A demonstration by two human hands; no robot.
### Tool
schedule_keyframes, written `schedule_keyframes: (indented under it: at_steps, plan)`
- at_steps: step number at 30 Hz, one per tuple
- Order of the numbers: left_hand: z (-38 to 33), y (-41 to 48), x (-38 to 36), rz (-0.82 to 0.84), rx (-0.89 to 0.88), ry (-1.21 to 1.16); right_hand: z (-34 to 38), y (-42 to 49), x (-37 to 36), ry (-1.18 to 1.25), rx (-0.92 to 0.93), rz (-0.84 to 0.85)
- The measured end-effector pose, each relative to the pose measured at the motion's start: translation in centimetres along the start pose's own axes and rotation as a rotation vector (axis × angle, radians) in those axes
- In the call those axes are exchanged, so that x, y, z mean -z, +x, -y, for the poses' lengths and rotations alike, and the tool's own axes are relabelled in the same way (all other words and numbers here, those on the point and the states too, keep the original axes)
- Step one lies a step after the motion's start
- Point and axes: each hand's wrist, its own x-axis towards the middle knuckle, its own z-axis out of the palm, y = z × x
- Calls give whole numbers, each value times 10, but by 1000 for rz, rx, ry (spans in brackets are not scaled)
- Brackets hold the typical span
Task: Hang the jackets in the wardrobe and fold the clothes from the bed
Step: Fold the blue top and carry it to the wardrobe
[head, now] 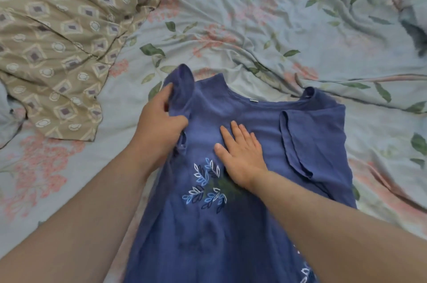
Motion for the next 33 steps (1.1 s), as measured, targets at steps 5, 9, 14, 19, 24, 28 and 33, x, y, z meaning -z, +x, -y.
schedule_keyframes:
  at_steps: [5, 9, 14, 19, 24, 28, 33]
  plan:
    - [-6, -17, -39, 136, 274, -215, -6, 0, 51, 977, -283, -113]
    - [10, -60, -15, 6, 334, -307, -31, -89, 54, 1072, -459, -550]
    - [81, -196, 49, -200, 368, 586, -84, -266, 11, 618, -763, -534]
    - [113, -293, 71, -20, 573, 563, -98, -360, -24, 632, -948, -191]
    - [122, -310, 72, -24, 654, 122, -102, -382, -32, 624, -1004, -131]
    - [110, -327, 77, -96, 714, -326, -102, -396, -34, 725, -930, -73]
    - [91, -364, 93, -137, 717, -256, -97, -425, -19, 1091, -913, -239]
